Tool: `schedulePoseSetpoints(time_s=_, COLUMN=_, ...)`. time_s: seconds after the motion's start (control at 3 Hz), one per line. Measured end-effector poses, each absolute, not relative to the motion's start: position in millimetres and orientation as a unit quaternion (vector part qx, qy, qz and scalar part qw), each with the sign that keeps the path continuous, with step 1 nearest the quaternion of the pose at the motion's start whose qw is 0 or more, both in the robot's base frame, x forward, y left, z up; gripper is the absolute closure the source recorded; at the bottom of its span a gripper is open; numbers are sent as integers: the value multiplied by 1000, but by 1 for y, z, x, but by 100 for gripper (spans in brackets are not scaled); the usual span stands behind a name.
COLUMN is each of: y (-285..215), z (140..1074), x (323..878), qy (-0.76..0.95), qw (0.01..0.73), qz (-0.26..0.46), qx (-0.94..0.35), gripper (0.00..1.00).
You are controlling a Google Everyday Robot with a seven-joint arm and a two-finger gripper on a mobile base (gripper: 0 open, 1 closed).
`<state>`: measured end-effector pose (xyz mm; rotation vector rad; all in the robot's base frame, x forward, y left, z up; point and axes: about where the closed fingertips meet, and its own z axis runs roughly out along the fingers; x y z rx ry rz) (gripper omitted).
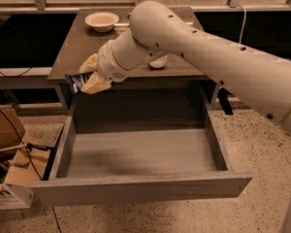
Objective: Pick rxbar blueberry from top drawer and place on counter
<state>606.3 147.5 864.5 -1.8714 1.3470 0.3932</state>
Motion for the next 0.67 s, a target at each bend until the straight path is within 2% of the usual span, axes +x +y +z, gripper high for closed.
schedulePoseSetpoints(time_s=0.33, y=133, z=861, x=630, qy=563, qw=412, qz=112, qx=-708, gripper=100)
schedulePoseSetpoints(time_s=0.67, y=112, z=880, x=686, qy=586, qw=464, qz=57, qx=-662, gripper=100)
